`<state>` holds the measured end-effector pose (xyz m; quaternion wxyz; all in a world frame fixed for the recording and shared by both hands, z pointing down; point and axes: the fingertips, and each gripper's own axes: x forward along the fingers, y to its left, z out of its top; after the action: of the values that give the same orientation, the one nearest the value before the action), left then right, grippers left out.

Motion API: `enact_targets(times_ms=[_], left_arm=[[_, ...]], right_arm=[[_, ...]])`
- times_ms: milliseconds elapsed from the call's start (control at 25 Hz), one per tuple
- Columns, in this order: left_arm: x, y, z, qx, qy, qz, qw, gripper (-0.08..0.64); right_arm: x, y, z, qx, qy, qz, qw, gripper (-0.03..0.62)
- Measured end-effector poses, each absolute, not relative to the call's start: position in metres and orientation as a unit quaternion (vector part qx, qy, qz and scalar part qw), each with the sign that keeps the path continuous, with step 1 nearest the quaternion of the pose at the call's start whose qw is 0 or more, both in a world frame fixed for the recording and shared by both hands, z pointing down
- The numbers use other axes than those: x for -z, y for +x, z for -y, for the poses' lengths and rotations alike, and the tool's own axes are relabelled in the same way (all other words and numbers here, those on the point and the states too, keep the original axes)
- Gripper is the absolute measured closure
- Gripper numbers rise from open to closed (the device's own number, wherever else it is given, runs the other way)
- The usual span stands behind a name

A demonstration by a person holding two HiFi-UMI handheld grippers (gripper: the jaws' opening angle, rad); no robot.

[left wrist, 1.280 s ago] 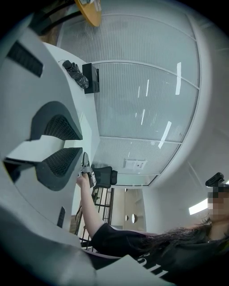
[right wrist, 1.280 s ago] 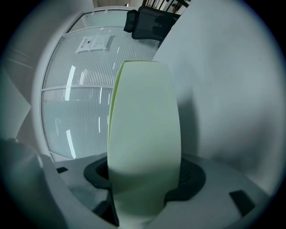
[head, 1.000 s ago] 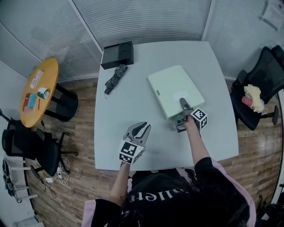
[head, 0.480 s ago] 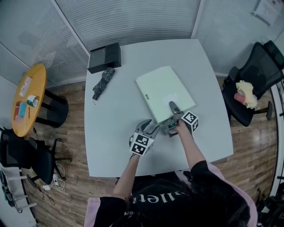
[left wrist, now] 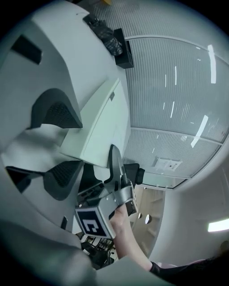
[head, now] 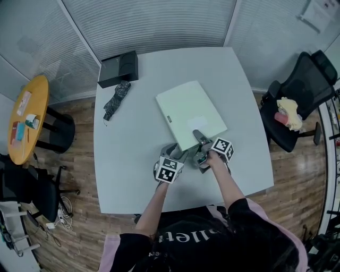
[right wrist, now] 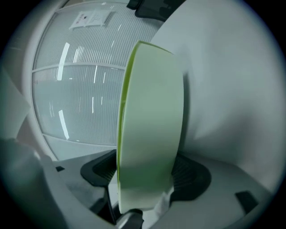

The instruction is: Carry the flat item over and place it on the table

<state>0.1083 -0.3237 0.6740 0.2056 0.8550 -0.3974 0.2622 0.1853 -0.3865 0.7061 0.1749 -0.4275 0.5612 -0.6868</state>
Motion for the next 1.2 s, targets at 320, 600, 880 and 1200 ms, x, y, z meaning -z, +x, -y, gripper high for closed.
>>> enact_targets(times_ms=[320, 600, 880, 1200], left_arm=[[-0.694, 0.101, 0.325, -0.258, 0.834, 0.417, 0.254, 0.319], [-0.681, 0.098, 0.317, -0.242, 0.840, 0.416, 0.250, 0.321], [-0.653, 0.083, 0.294, -0.220, 0.857, 0.405, 0.229, 0.321], [-0.596, 0.053, 0.251, -0.180, 0.882, 0.395, 0.185, 0.321]], right_arm=[[-0.704, 0.175, 0.339, 0.691, -0.400, -0.589, 0.127, 0.249], [-0.692, 0.182, 0.319, 0.680, -0.401, -0.599, 0.131, 0.249], [-0.652, 0.171, 0.306, 0.641, -0.381, -0.655, 0.122, 0.260], [-0.597, 0.143, 0.280, 0.577, -0.349, -0.730, 0.109, 0.324]])
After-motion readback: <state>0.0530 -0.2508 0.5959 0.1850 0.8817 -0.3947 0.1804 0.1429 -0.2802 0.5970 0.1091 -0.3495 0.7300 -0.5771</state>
